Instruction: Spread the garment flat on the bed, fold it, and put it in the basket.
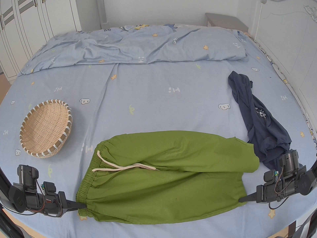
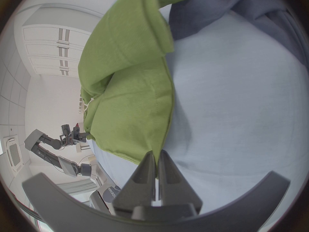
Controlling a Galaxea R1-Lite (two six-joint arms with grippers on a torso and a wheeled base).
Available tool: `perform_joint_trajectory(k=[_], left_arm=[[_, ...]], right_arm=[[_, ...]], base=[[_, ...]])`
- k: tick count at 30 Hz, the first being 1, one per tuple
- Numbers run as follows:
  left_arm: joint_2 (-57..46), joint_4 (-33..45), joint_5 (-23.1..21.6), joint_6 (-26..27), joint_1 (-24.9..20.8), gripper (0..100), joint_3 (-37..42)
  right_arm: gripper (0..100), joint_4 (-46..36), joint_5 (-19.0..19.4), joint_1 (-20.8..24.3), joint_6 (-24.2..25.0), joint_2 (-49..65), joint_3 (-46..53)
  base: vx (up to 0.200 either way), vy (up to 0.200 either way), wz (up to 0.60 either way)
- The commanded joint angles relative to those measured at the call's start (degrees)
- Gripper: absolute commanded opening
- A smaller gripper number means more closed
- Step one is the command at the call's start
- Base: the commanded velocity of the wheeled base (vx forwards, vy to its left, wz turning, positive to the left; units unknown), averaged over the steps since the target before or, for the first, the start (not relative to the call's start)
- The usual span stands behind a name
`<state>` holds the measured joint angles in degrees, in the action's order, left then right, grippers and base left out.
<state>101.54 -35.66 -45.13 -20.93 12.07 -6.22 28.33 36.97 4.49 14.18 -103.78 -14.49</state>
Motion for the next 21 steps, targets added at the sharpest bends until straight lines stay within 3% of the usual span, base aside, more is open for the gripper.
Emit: perform_joint_trajectory(k=[1, 10, 13, 21], left_arm=[[0.2, 0.2, 0.4, 0.0, 0.1, 0, 0.2], [-4.0, 5.4, 0.7, 0.5, 2.9, 0, 0.3], [-8.2, 11.9, 0.7, 4.0, 2.6, 0, 0.2], [-12.1, 28.5, 0.7, 11.5, 3.3, 0, -4.7]], right_arm=[[0, -0.1, -0.2, -1.1, 0.1, 0.7, 1.0], [0, -3.0, -1.4, -0.1, 0.3, 9.8, 8.4], [0, -6.9, -3.5, 0.4, -0.1, 11.1, 9.7], [0, -7.2, -3.6, 0.9, -0.3, 11.1, 11.7]], base=[[0.0, 0.0, 0.0], [0.0, 0.0, 0.0], [0.0, 0.0, 0.0], [0.0, 0.0, 0.0]])
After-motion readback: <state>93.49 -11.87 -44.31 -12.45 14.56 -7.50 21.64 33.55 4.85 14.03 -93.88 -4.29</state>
